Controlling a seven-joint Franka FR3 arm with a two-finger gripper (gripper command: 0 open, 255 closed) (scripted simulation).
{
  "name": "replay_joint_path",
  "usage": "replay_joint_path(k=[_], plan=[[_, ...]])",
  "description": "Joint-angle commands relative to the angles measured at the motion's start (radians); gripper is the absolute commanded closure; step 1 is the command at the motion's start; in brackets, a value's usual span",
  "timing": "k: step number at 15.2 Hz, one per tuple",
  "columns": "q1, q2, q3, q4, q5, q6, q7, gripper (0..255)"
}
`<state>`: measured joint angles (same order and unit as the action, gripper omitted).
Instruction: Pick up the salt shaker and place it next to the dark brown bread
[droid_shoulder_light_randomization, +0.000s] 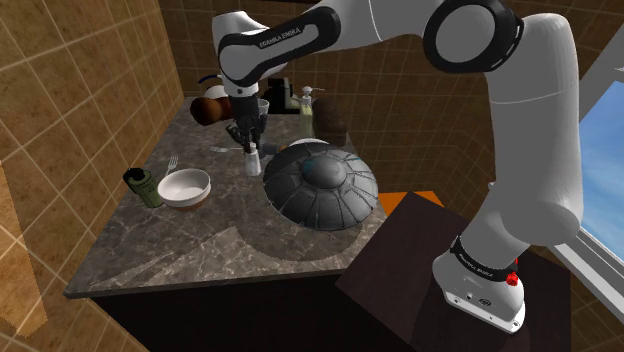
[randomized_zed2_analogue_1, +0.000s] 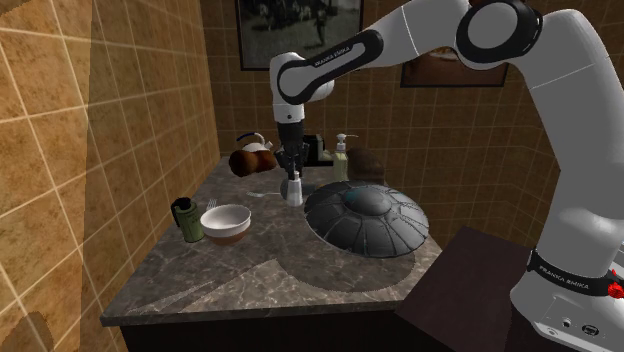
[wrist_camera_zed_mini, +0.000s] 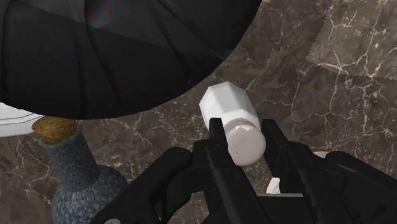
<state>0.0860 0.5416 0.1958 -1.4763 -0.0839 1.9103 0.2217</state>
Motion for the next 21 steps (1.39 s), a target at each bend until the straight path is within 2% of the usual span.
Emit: replay_joint_path(k=[1,21], plan=[[0.000,-0.010,0.001,0.013,0.002,-0.023,-0.001,255],[0.007,-0.045,0.007,0.220,0.011,-0.265,-0.005,255]])
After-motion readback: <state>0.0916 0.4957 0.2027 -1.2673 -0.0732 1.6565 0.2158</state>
